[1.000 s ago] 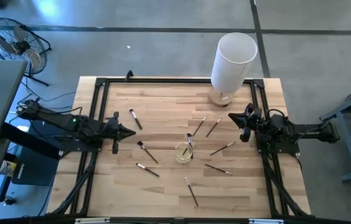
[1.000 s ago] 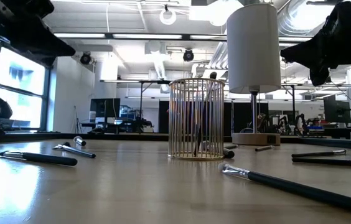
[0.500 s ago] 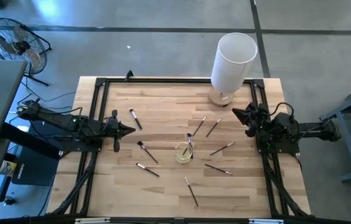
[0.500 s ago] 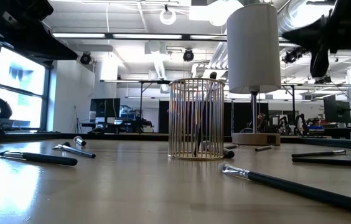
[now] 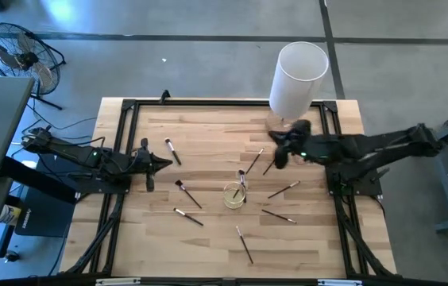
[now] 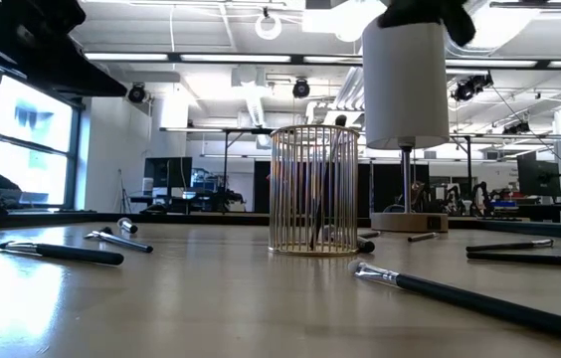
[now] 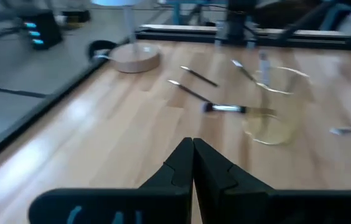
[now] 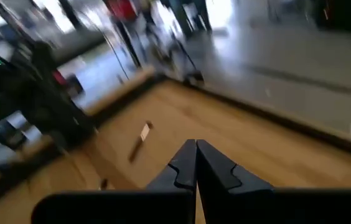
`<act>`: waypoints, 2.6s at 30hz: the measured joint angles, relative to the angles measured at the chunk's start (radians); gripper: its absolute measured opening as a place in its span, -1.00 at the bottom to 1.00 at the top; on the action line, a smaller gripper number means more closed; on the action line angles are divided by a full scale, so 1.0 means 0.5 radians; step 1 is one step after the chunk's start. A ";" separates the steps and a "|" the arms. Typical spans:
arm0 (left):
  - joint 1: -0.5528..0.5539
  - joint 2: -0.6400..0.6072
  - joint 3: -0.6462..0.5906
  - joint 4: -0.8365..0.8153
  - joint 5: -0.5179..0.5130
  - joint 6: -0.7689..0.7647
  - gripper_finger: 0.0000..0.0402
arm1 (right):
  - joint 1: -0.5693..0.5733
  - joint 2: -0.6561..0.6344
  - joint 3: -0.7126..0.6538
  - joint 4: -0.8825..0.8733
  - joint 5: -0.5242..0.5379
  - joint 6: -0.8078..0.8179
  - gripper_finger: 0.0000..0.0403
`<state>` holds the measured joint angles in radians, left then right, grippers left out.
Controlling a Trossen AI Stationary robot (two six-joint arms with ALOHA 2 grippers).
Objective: Put items in baskets/containers
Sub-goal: Put the eyeshadow brush into the mesh organizer
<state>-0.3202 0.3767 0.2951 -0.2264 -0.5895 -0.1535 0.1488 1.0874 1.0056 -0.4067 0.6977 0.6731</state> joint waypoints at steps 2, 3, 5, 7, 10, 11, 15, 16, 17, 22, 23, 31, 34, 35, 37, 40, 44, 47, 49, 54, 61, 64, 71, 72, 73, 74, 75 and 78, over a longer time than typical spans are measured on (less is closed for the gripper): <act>0.000 0.000 0.000 0.001 -0.110 0.001 -1.00 | -0.013 0.223 0.277 -0.413 -0.063 0.246 -1.00; 0.000 0.000 0.000 0.001 -0.164 0.001 -1.00 | -0.019 0.327 0.402 -0.588 -0.104 0.370 -1.00; 0.000 -0.003 0.000 0.001 -0.247 0.051 -1.00 | -0.028 0.515 0.622 -0.915 -0.194 0.633 -1.00; 0.000 -0.004 0.000 0.006 -0.270 0.131 -1.00 | -0.037 0.670 0.781 -1.218 -0.288 0.953 -1.00; 0.000 -0.003 0.000 0.031 -0.253 0.219 -1.00 | -0.049 0.833 0.898 -1.568 -0.462 1.420 -0.99; 0.000 -0.003 0.001 0.046 -0.240 0.250 -1.00 | -0.049 0.869 0.899 -1.650 -0.521 1.559 -0.99; 0.000 -0.003 0.001 0.050 -0.218 0.350 -1.00 | -0.049 0.925 0.736 -1.688 -0.786 1.904 -0.91; 0.000 -0.003 0.001 0.050 -0.217 0.372 -1.00 | -0.049 0.924 0.664 -1.644 -0.845 1.967 -0.89; 0.000 -0.004 0.001 0.051 -0.216 0.397 -1.00 | -0.049 0.914 0.589 -1.596 -0.904 2.024 -0.86; 0.000 -0.004 0.001 0.049 -0.212 0.422 -1.00 | -0.055 0.795 0.145 -1.238 -1.026 2.331 -0.67; 0.000 -0.004 0.001 0.049 -0.212 0.428 -1.00 | -0.062 0.764 0.063 -1.182 -1.041 2.392 -0.63; 0.000 -0.004 0.002 0.046 -0.193 0.471 -1.00 | -0.116 0.582 -0.424 -0.965 -1.323 2.800 -0.48; 0.000 -0.004 0.002 0.041 -0.192 0.471 -1.00 | -0.139 0.559 -0.530 -0.882 -1.357 2.839 -0.48; 0.000 -0.004 0.002 0.037 -0.192 0.471 -1.00 | -0.149 0.557 -0.554 -0.876 -1.373 2.850 -0.49; 0.000 -0.004 0.002 0.030 -0.192 0.471 -1.00 | -0.164 0.557 -0.588 -0.876 -1.392 2.868 -0.49; 0.000 -0.004 0.002 0.030 -0.192 0.471 -1.00 | -0.183 0.557 -0.617 -0.884 -1.407 2.879 -0.49; 0.000 -0.004 0.002 0.029 -0.192 0.471 -1.00 | -0.214 0.556 -0.643 -0.933 -1.416 2.880 -0.49; 0.000 -0.004 0.002 0.029 -0.189 0.471 -1.00 | -0.240 0.556 -0.646 -1.008 -1.407 2.881 -0.49; 0.000 -0.004 0.002 0.029 -0.187 0.471 -1.00 | -0.260 0.556 -0.646 -1.051 -1.399 2.881 -0.49; 0.000 -0.004 0.002 0.028 -0.188 0.471 -1.00 | -0.312 0.556 -0.646 -1.116 -1.377 2.877 -0.49; 0.000 -0.004 0.002 0.028 -0.192 0.507 -1.00 | -0.366 0.556 -0.661 -1.138 -1.406 2.889 -0.49; 0.000 -0.004 0.002 0.028 -0.195 0.509 -1.00 | -0.380 0.556 -0.734 -1.000 -1.457 2.925 -0.49; 0.000 -0.004 0.002 0.028 -0.188 0.509 -1.00 | -0.381 0.556 -0.828 -0.860 -1.483 2.969 -0.49; 0.000 -0.003 0.002 0.028 -0.187 0.509 -1.00 | -0.381 0.556 -0.828 -0.872 -1.484 2.969 -0.49; -0.001 -0.003 0.002 0.028 -0.188 0.509 -1.00 | -0.382 0.556 -0.828 -0.886 -1.486 2.969 -0.49; -0.001 -0.004 0.002 0.027 -0.188 0.509 -1.00 | -0.382 0.556 -0.828 -0.900 -1.485 2.969 -0.49; 0.000 -0.003 0.002 0.028 -0.189 0.509 -1.00 | -0.382 0.558 -0.828 -0.912 -1.485 2.969 -0.49; 0.000 -0.003 0.002 0.027 -0.190 0.509 -1.00 | -0.382 0.562 -0.828 -0.912 -1.476 2.967 -0.49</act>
<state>-0.3202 0.3750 0.2962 -0.2127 -0.6846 0.1009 -0.0422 1.3685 0.5919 -0.8624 -0.0404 2.1567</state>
